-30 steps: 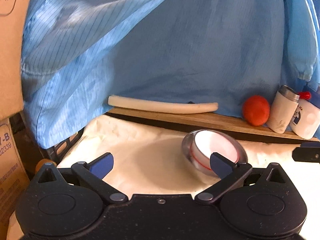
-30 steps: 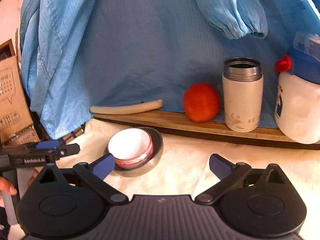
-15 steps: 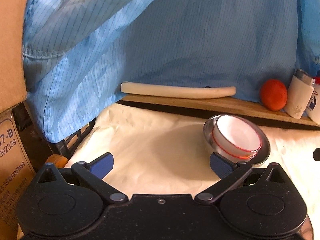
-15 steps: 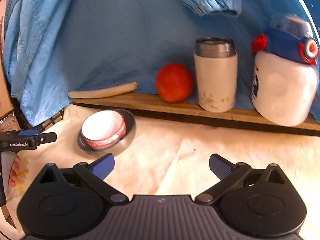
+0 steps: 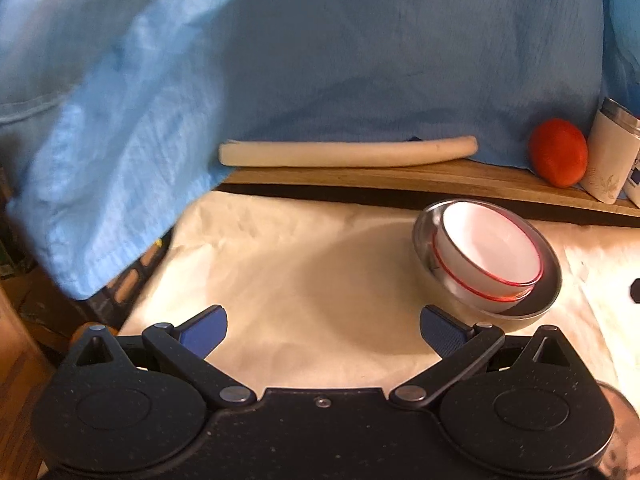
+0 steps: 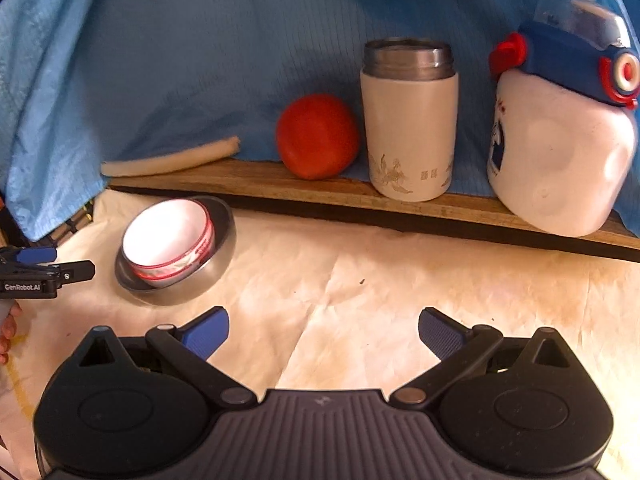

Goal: Organize plates and bowls
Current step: 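Move both grippers back toward the steel bowl holding the stacked bowls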

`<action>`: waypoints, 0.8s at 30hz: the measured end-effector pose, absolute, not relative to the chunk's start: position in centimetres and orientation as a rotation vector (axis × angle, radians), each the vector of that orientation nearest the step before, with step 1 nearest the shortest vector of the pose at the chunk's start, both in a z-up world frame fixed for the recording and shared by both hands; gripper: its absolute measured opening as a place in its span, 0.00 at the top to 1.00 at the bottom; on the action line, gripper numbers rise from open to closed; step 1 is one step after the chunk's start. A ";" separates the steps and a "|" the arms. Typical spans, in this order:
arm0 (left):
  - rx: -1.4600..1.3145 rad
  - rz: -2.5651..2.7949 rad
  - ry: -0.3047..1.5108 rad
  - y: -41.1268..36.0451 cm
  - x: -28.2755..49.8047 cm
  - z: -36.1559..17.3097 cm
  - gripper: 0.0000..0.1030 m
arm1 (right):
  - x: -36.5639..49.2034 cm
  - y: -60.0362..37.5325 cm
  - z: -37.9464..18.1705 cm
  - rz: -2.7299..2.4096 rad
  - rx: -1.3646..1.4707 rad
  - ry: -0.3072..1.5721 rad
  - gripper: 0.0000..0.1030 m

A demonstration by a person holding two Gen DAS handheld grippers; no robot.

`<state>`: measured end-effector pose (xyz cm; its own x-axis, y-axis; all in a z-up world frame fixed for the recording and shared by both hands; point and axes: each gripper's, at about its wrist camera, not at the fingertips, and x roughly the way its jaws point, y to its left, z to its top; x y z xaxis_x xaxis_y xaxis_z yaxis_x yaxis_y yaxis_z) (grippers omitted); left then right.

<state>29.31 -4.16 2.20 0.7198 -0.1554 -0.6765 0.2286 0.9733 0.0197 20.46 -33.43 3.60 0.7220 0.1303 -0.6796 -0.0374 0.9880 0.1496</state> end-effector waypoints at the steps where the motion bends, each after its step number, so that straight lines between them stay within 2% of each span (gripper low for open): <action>1: 0.095 -0.222 0.754 -4.3 29.6 2.3 0.01 | 20.8 -33.2 3.7 0.097 0.128 0.775 0.00; 10: 0.005 -0.177 0.900 -5.4 32.8 1.6 0.01 | 24.8 -31.5 5.5 0.083 0.169 0.839 0.00; 24: -0.184 -0.207 0.945 -4.0 34.7 2.4 0.01 | 28.3 -30.6 5.5 0.102 0.215 0.907 0.00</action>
